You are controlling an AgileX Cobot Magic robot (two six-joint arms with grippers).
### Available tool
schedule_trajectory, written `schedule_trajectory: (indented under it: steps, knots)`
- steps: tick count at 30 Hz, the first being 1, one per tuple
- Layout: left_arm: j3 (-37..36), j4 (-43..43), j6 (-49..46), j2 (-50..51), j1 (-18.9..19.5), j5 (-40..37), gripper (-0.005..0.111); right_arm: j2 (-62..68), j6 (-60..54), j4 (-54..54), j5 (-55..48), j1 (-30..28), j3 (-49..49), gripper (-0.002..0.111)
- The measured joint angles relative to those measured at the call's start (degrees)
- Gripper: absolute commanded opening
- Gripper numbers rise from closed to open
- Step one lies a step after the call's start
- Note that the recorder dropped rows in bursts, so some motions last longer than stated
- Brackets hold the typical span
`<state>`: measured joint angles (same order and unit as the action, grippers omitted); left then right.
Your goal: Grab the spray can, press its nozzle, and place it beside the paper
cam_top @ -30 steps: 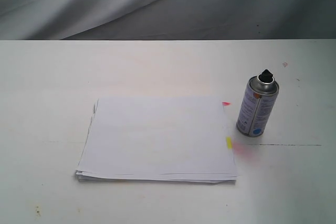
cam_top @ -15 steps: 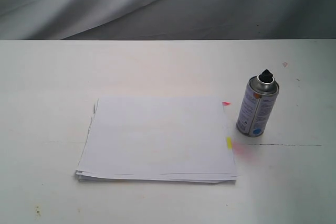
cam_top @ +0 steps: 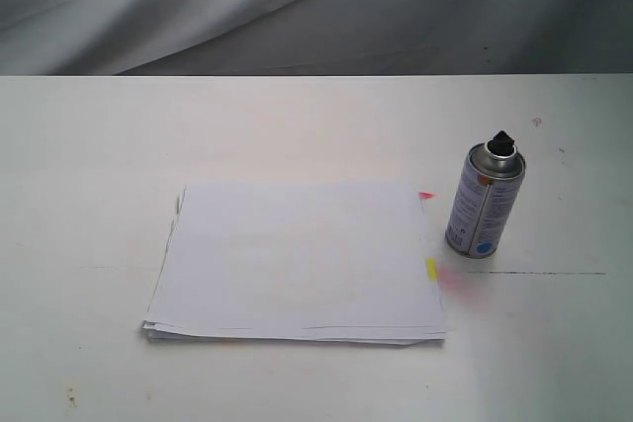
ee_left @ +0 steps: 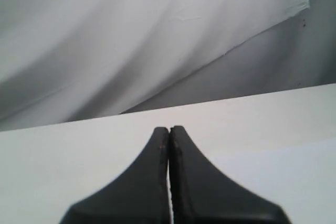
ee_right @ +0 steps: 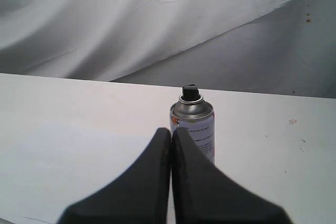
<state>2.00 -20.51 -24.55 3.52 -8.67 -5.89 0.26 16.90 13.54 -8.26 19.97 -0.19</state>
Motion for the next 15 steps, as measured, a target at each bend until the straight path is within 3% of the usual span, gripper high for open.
schedule_trajectory:
  steps: [7, 15]
  knots:
    - [-1.8, 11.5, 11.2, 0.0, 0.0, -1.9, 0.000, 0.0, 0.0, 0.0, 0.0, 0.0, 0.0, 0.000]
    - [-1.8, 14.5, 13.3, 0.0, 0.0, -8.6, 0.000, 0.0, 0.0, 0.0, 0.0, 0.0, 0.0, 0.000]
